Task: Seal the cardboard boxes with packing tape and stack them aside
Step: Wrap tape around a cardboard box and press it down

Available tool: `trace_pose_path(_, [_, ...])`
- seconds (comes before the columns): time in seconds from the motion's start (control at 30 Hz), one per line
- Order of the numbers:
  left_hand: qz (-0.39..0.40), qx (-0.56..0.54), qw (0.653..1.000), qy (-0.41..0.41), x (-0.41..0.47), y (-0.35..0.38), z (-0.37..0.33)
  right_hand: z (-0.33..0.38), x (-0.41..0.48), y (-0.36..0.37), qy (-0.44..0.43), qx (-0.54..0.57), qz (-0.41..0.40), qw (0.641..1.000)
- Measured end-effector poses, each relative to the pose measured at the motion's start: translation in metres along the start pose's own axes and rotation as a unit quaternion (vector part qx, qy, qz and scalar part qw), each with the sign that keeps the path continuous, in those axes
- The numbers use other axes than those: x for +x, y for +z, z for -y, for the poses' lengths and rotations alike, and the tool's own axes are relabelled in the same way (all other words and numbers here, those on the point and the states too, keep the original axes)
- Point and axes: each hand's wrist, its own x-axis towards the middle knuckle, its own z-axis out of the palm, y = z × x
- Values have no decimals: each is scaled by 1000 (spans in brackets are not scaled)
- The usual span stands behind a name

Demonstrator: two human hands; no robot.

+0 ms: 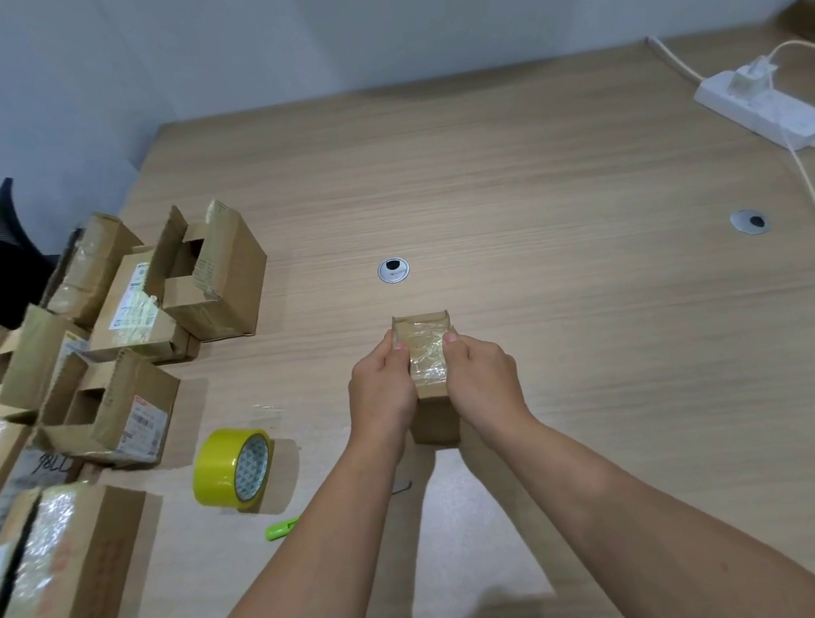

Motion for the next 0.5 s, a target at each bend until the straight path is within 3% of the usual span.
trace_pose_path(0.27, [34, -73, 997, -20, -5, -3, 0, -4, -2, -2, 35, 49, 40, 997])
trace_pose_path(0.37, [81, -48, 995, 19, -15, -6, 8, -12, -8, 1, 37, 91, 77, 992])
trace_pose_path(0.5, [91, -31, 994, 48, -19, -7, 13, -17, -15, 5, 29, 108, 68, 991])
